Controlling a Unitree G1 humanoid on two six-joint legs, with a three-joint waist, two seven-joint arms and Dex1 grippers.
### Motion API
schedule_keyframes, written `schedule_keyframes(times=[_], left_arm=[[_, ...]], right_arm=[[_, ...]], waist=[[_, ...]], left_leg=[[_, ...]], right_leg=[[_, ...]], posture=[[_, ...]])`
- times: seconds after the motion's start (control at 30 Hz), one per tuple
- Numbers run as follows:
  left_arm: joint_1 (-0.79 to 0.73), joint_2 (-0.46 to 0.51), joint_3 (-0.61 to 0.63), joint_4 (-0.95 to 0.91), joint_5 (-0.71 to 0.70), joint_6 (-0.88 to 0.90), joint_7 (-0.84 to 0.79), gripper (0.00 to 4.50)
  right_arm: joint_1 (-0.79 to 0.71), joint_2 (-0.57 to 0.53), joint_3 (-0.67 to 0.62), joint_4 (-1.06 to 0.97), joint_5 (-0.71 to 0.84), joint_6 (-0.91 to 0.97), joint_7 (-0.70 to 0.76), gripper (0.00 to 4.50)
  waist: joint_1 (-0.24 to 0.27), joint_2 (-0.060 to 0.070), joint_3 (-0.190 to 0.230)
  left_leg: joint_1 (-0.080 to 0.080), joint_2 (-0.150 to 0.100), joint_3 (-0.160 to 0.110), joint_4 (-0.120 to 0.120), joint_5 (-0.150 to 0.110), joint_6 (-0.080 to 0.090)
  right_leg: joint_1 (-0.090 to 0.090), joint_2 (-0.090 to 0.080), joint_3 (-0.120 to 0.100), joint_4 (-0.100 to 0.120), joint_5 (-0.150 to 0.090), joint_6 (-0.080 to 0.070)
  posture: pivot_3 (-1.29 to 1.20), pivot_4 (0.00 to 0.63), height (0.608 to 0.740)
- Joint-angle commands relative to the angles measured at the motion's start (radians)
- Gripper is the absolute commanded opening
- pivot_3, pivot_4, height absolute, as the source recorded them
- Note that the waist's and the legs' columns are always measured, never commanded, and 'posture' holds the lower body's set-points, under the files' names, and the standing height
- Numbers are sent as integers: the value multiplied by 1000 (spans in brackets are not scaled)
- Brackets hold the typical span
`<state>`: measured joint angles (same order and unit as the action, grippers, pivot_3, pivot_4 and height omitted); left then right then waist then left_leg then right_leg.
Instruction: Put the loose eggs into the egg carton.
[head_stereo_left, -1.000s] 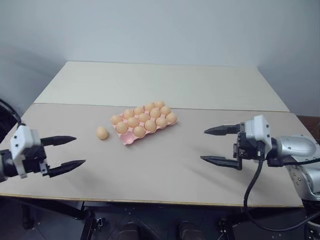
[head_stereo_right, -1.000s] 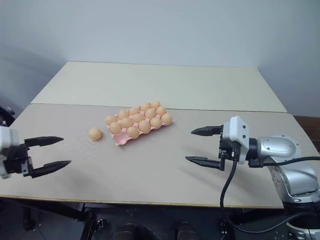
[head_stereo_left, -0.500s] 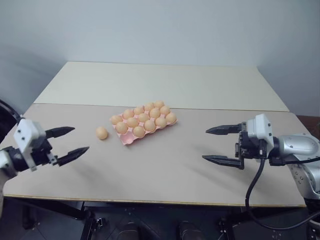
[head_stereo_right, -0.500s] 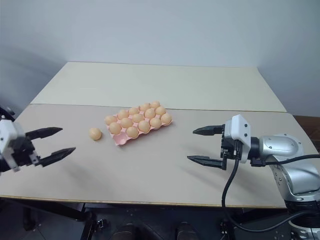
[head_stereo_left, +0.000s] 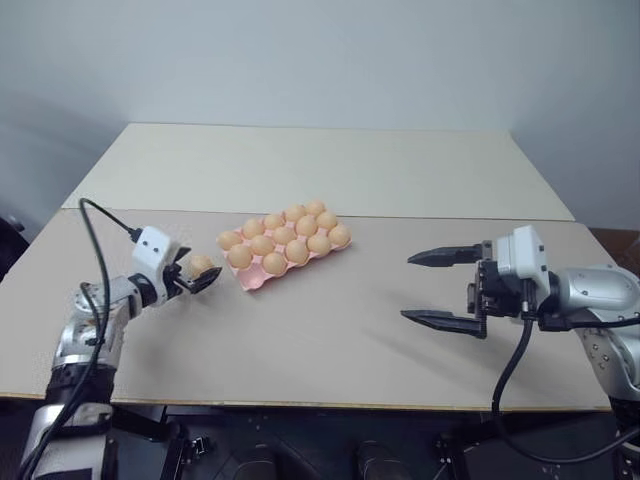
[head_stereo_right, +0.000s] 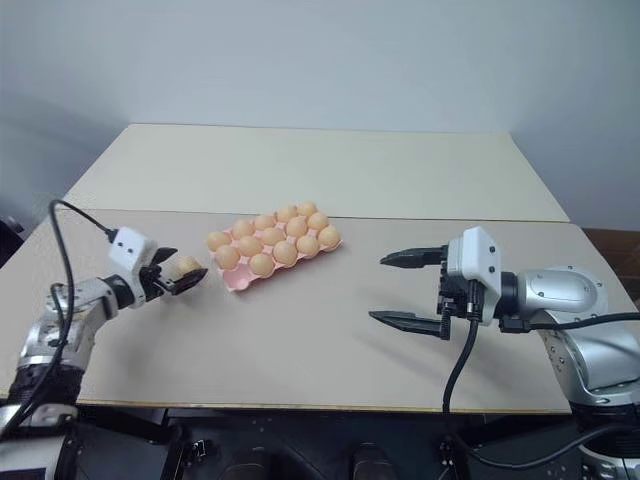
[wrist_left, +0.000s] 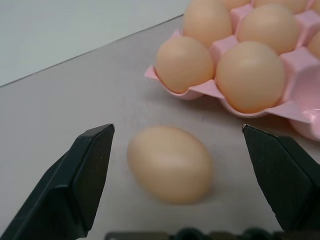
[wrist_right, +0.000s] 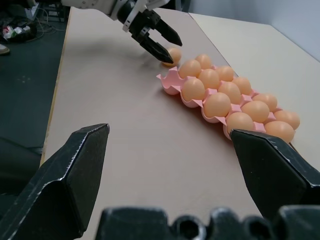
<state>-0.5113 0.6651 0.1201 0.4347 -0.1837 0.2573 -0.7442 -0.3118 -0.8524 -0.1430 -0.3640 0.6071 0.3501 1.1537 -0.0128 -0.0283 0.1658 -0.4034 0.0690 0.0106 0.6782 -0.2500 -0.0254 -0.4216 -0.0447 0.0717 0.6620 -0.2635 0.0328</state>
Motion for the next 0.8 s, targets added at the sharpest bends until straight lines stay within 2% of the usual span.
schedule_keyframes(times=[0.03, 0.1, 0.27, 0.3, 0.47, 0.6, 0.7, 0.8], left_arm=[[-63, -15, -5, 89, 25, -23, 31, 4276], [-83, -20, -10, 131, 30, -28, 19, 3868], [-99, -20, -12, 152, 39, -57, 22, 2354], [-101, -18, -9, 145, 36, -60, 19, 2256], [-72, 41, 32, -47, -28, -56, -67, 2215], [-48, 73, 41, -197, -137, -38, -232, 2215], [-43, 59, -20, -239, -147, -36, -310, 2215], [-53, 26, -78, -230, -115, -45, -320, 2215]], right_arm=[[9, -15, -53, -54, 27, 4, -15, 4500], [20, -17, -63, -72, 35, 7, -23, 4500], [27, -16, -74, -87, 39, 15, -38, 4500], [29, -16, -74, -87, 38, 15, -40, 4500], [30, -13, -70, -85, 37, 13, -52, 4500], [25, -9, -57, -76, 30, 5, -53, 4500], [8, -3, -44, -68, 26, 4, -54, 4500], [6, -2, -42, -67, 26, 2, -53, 4500]], waist=[[1, 0, 0], [1, 0, 0], [0, 0, 0], [0, 0, 0], [1, 0, 0], [1, 0, 0], [2, 0, 0], [5, 1, 0]], left_leg=[[0, 0, 0, 0, 0, 0], [0, 0, -1, 0, 0, 0], [0, 0, -1, 0, 0, 0], [0, 0, -1, 0, 0, 0], [-1, 0, -1, 1, 0, 0], [-1, 0, -1, 1, 0, 0], [1, 0, -1, 1, 0, 0], [2, 0, -1, 1, 0, 0]], right_leg=[[0, 0, 0, 0, 0, 0], [0, 0, 0, 0, 0, 0], [0, 0, 0, 1, 0, 0], [0, 0, 0, 1, 0, 0], [-1, 0, -1, 0, 0, 0], [0, 0, -1, 0, 0, 0], [1, 0, 0, 1, 0, 0], [2, 0, -1, 1, 0, 0]], posture=[[0, 150, 740], [0, 150, 740], [0, 150, 740], [0, 150, 740], [0, 150, 740], [0, 150, 740], [0, 150, 740], [0, 150, 740]])
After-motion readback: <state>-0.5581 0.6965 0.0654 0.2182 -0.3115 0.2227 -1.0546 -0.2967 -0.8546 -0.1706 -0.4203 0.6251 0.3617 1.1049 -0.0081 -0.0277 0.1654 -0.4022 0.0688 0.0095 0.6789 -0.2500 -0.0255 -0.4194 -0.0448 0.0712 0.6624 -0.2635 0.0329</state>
